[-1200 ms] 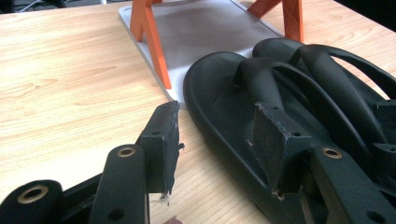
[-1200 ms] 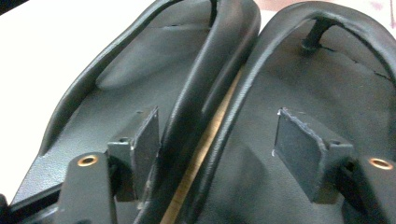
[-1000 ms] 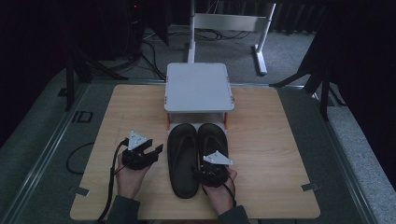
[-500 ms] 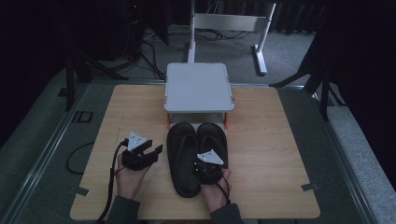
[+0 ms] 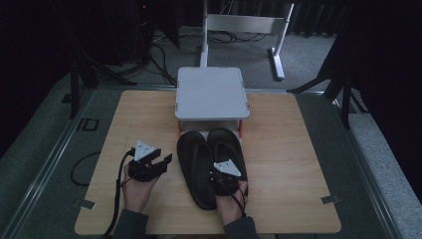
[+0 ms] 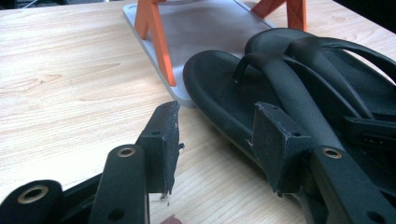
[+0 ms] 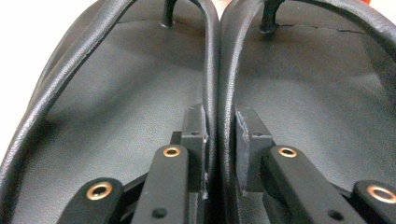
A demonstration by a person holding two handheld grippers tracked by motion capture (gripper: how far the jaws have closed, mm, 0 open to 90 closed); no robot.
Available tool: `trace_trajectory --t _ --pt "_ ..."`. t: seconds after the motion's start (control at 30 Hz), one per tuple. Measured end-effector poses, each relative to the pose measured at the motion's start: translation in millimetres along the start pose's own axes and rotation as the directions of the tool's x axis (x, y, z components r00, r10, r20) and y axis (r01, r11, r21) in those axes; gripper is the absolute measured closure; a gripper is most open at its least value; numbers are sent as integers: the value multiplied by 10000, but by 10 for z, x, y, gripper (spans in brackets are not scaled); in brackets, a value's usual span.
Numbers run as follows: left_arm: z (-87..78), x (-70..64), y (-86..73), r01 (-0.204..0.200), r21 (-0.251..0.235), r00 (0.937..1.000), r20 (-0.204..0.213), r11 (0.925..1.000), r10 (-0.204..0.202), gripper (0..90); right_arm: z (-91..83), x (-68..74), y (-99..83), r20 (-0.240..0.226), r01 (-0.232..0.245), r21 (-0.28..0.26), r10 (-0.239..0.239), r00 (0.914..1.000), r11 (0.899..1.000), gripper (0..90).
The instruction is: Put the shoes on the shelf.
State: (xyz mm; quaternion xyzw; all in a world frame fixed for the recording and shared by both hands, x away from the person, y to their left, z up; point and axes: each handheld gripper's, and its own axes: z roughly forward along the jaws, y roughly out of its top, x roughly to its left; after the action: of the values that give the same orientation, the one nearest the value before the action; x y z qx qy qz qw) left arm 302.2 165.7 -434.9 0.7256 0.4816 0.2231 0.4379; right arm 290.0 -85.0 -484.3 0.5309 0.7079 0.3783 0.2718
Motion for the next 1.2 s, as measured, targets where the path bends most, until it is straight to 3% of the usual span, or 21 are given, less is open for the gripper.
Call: trace_trajectory --t 0.2,0.57,1.2 --pt "-11 13 0 14 -32 10000 -22 10000 -14 515 14 -35 65 -58 -120 -133 119 9999 9998 763" --pt "-43 60 -8 173 -105 9998 -120 9998 -175 517 149 -143 278 232 -520 -379 529 9983 9979 762" --pt "-61 91 -14 256 -148 9995 -153 9996 -259 518 444 -131 568 535 -818 -751 860 9949 9938 761"
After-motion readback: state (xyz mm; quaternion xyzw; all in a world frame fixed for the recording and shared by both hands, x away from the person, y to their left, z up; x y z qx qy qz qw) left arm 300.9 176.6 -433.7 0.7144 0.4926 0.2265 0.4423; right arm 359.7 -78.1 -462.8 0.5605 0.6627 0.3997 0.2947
